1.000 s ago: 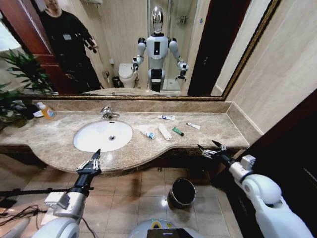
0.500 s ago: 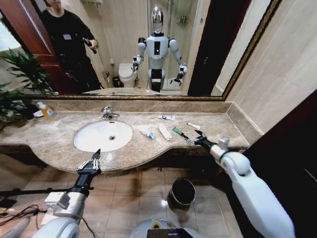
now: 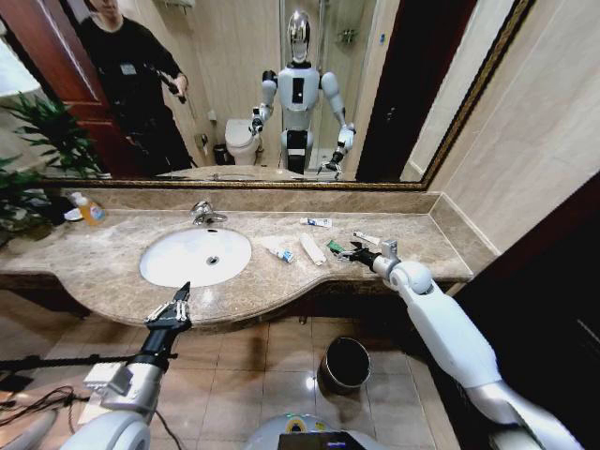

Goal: Pick up the trash from the sink and place it in the trash bin.

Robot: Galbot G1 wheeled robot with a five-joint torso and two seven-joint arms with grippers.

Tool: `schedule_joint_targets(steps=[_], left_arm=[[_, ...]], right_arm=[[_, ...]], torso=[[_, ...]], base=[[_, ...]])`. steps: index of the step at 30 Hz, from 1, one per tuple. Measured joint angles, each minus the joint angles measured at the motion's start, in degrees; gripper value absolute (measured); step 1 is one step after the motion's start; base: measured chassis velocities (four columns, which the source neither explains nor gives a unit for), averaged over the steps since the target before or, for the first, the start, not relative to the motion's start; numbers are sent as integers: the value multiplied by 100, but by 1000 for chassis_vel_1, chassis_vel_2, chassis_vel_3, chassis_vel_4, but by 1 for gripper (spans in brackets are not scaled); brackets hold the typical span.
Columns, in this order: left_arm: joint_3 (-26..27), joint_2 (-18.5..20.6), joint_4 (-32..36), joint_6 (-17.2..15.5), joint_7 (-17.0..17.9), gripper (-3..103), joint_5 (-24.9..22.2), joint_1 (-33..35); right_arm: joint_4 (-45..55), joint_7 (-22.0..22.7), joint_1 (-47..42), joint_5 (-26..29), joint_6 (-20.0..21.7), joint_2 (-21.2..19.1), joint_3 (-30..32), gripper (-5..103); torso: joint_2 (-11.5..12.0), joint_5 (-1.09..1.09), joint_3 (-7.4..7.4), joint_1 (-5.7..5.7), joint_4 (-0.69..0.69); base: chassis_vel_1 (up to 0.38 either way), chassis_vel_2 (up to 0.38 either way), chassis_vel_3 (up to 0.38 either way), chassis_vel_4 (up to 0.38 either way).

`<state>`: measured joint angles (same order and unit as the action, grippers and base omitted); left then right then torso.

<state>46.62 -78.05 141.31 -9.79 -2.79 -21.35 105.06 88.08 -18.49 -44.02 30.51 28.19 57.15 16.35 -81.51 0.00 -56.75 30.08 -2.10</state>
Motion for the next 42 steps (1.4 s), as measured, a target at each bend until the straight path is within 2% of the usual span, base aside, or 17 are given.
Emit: schedule_joint_targets(steps=[2,4,7,20,24,29,30,31,33,37,38,41,42], left_arm=[[0,0,0,0,0,0,0,0],[0,0,0,0,0,0,0,0],[0,0,0,0,0,0,0,0],[0,0,0,0,0,0,0,0],[0,0,0,0,0,0,0,0],[0,0,0,0,0,0,0,0],[0,0,0,0,0,0,0,0],[0,0,0,0,0,0,0,0],[0,0,0,0,0,0,0,0],[0,0,0,0,0,0,0,0],[0,0,0,0,0,0,0,0],[0,0,0,0,0,0,0,0],[0,0,0,0,0,0,0,0]], right_arm=[[-48,-34,-49,-9,-14,-28,0,85],[-57,-36,-57,-9,-23,-29,-2,85],[-57,-38,-62,-12,-42,-41,-49,72],[76,97,-108,-120,-106,-115,-228,62],[95,105,-108,-280,-131,-111,-252,42],[97,104,-106,-483,-185,-119,-278,38],[95,114,-108,-594,-234,-117,-283,29],[106,128,-115,-622,-245,-116,-285,29],[152,177,-126,-638,-259,-114,-301,20],[175,207,-124,-644,-272,-111,-314,18],[181,242,-110,-645,-274,-108,-331,10],[186,253,-100,-644,-275,-107,-343,7],[204,270,-98,-622,-274,-111,-349,1]], torso=[[0,1,0,0,0],[0,1,0,0,0],[0,0,0,0,0],[-1,0,0,0,0],[0,0,0,0,0],[0,0,0,0,0],[0,0,0,0,0],[0,0,0,0,0],[0,0,0,0,0],[-1,0,0,0,0],[-1,-1,1,0,0],[-1,-1,1,0,-1],[-1,0,0,0,-1]], base=[[0,0,0,0],[0,0,0,0],[0,0,0,0],[0,0,0,0],[0,0,0,0],[0,0,0,0],[0,0,0,0],[0,0,0,0],[0,0,0,0],[0,0,0,0],[0,0,0,0],[0,0,0,0],[0,0,0,0]])
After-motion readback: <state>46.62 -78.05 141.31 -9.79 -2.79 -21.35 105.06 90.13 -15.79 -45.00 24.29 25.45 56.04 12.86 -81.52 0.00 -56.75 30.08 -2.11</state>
